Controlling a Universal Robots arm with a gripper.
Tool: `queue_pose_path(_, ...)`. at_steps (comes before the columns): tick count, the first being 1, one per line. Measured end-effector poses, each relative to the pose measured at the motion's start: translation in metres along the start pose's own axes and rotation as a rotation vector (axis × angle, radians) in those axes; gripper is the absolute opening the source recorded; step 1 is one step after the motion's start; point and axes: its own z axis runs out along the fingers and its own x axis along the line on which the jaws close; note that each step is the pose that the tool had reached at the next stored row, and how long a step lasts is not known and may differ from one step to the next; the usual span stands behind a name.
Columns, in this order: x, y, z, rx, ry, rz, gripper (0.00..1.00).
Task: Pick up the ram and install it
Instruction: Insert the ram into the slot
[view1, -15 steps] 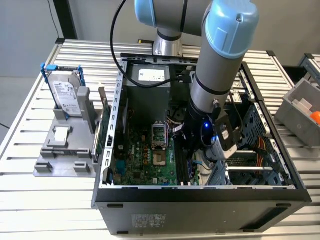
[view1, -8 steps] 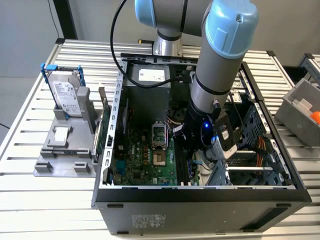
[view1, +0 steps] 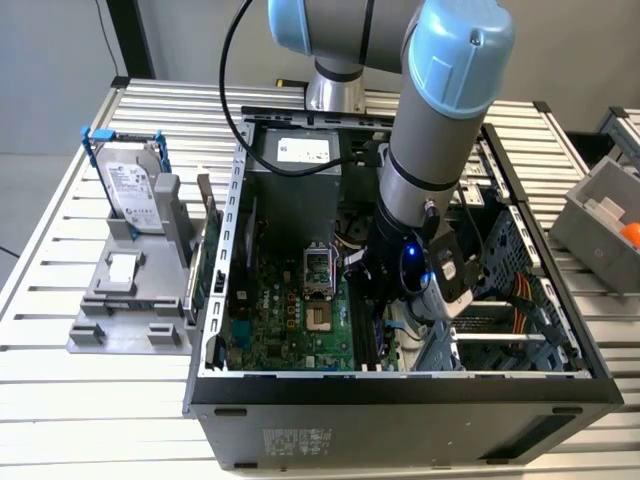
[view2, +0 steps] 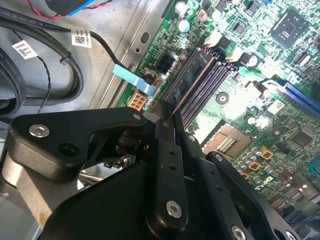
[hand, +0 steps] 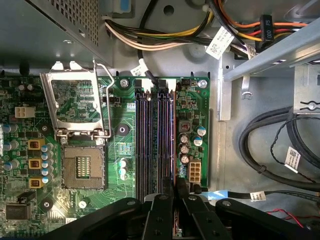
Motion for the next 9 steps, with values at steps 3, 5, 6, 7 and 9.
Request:
queue_pose_path(3,0.0016,0.0,0.0,0.0,-0.001,0.0,0.0)
queue_pose_path(5,0.0015,0.0001,0.0011,0.0,-0.0012,0.0,0.0)
queue_pose_path(6,0.0015,0.0,0.0027,0.0,-0.0013,0.0,0.0)
queue_pose_path(7,0.0015,0.0,0.0042,0.0,-0.0013,0.001,0.0)
queue_pose_path(9,0.0015,-0.0001,0.0058,0.0002,-0.0012,0.001,0.0)
